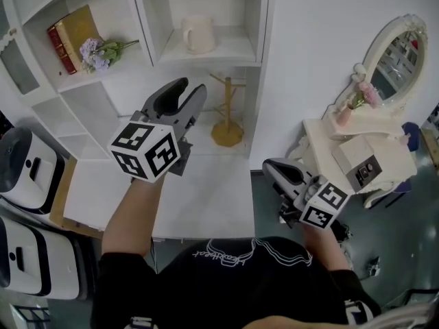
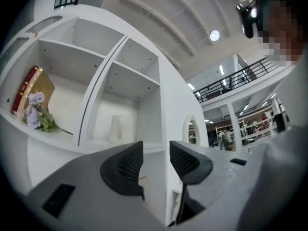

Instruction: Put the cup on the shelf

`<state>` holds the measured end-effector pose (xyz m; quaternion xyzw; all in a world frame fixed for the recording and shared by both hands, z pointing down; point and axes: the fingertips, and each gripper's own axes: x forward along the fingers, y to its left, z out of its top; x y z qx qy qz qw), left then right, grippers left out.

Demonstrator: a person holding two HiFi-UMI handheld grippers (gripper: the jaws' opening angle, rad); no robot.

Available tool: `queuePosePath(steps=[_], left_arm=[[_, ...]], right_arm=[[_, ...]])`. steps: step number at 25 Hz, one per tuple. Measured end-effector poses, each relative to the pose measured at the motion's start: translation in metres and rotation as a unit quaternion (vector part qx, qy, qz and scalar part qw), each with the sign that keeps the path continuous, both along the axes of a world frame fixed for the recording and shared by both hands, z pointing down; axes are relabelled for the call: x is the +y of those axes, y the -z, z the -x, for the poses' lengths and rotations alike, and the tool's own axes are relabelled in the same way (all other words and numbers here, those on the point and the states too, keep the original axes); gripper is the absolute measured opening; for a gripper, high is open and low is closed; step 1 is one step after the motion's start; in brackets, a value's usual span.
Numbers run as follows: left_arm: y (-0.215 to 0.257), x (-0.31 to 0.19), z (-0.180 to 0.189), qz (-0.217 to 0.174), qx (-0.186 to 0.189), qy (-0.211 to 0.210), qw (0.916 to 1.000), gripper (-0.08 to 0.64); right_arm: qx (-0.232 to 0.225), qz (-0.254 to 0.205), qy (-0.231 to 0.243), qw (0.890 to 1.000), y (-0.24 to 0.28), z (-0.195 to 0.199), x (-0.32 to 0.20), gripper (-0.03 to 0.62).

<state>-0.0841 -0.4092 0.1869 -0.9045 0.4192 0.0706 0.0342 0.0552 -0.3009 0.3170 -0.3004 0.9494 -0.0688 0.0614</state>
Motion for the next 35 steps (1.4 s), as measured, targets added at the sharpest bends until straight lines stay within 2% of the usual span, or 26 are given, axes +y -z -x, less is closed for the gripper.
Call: queuePosePath(steps=[3,7,8,11,13,16,22,28,35], left_arm=[[-0.025,0.042,-0.015,0.016,0.011,-0.049,0.9986,0.172],[-0.063,0.097,-0.038,0.043,0.021,-0.114,0.9923,0.166],[-0.071,0.109,-0.042,0.047,0.026,-0.126,0.9906,0.153],[-0.091,0.139,-0.047,0.064,0.052,-0.149,0.9854,0.051],[-0.104,0.151,-0.048,0.080,0.068,-0.159,0.9817,0.030],[-0.114,0.159,-0.047,0.090,0.075,-0.158,0.9804,0.005],[-0.133,0.175,-0.052,0.097,0.047,-0.138,0.9845,0.005],[-0.142,0.177,-0.050,0.122,0.057,-0.129,0.9826,0.005],[-0.139,0.181,-0.044,0.110,0.051,-0.121,0.9851,0.005]], right_arm=[[0.000,-0.011,0.014,1.000,0.003,0.004,0.014,0.006],[-0.010,-0.009,0.022,1.000,0.000,0.006,0.031,0.006],[-0.011,-0.008,0.023,1.000,-0.001,0.006,0.033,0.006],[-0.012,-0.004,0.028,1.000,-0.004,0.008,0.041,0.006],[-0.014,0.001,0.029,0.999,-0.007,0.009,0.045,0.006],[-0.016,0.005,0.026,1.000,-0.009,0.010,0.048,0.006],[-0.006,0.004,0.030,1.000,-0.012,0.012,0.061,0.006],[-0.004,0.002,0.027,1.000,-0.012,0.011,0.069,0.006],[0.000,-0.001,0.028,1.000,-0.011,0.009,0.075,0.006]])
